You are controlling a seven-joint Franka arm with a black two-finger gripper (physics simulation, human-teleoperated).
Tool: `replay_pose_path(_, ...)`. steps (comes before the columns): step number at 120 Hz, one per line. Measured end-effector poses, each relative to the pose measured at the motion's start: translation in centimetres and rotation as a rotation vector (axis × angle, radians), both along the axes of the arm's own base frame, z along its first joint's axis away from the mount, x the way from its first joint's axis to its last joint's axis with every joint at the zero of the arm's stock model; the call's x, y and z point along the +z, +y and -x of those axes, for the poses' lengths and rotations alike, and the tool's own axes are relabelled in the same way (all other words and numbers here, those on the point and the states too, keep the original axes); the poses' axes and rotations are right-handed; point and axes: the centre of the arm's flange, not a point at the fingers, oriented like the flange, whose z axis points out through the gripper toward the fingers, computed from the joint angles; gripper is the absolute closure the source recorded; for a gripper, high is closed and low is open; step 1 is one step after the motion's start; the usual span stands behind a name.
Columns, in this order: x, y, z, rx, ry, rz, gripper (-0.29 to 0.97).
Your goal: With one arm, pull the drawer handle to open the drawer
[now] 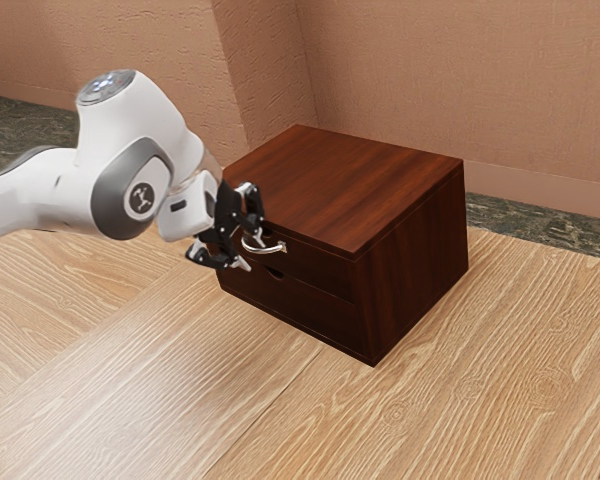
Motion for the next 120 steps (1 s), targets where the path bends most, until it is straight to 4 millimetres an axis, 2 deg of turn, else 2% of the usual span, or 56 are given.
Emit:
replay_pose_path(13,0.0,-0.7,-0.1,-0.009,0.001,0.001,0.56)
replay_pose_path(33,0.3,-0.7,0.2,-0.001,0.008,0.006,0.61)
replay_pose_path(120,0.6,0.0,2.2,0.099,0.128,0.072,0.64)
